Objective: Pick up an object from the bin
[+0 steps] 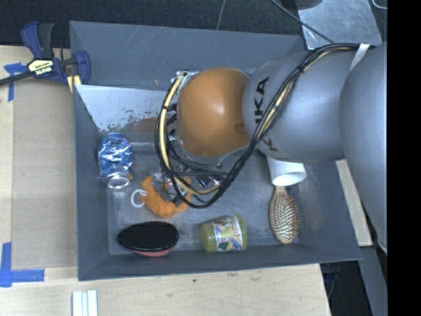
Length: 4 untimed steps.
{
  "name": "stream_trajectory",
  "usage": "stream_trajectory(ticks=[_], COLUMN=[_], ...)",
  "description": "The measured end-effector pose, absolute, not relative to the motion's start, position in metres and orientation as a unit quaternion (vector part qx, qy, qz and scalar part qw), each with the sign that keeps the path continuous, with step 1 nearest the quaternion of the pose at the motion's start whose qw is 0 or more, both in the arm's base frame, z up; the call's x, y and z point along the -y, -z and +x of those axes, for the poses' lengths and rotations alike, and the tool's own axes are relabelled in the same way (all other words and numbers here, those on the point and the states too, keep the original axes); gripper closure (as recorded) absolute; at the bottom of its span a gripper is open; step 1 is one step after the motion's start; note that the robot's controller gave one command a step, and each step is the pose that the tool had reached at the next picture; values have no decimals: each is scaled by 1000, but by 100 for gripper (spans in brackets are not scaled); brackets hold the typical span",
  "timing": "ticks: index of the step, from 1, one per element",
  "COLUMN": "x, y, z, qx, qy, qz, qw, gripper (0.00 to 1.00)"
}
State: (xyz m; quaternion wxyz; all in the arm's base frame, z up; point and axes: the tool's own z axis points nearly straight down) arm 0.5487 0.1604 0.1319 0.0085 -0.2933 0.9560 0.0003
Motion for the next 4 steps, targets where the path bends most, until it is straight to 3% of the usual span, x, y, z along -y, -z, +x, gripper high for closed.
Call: stream_trajectory(ticks=[1, 2, 3, 4], x=[-160, -125, -158, -117], y=[-133, -72, -71, -71], z=[549, 549, 545, 577], qx=[-956, -986, -996, -995], qy=[0, -1, -3, -2], qz=[-292, -168, -91, -100], qw=[9, 10, 13, 16], gripper=[0, 0, 0, 0])
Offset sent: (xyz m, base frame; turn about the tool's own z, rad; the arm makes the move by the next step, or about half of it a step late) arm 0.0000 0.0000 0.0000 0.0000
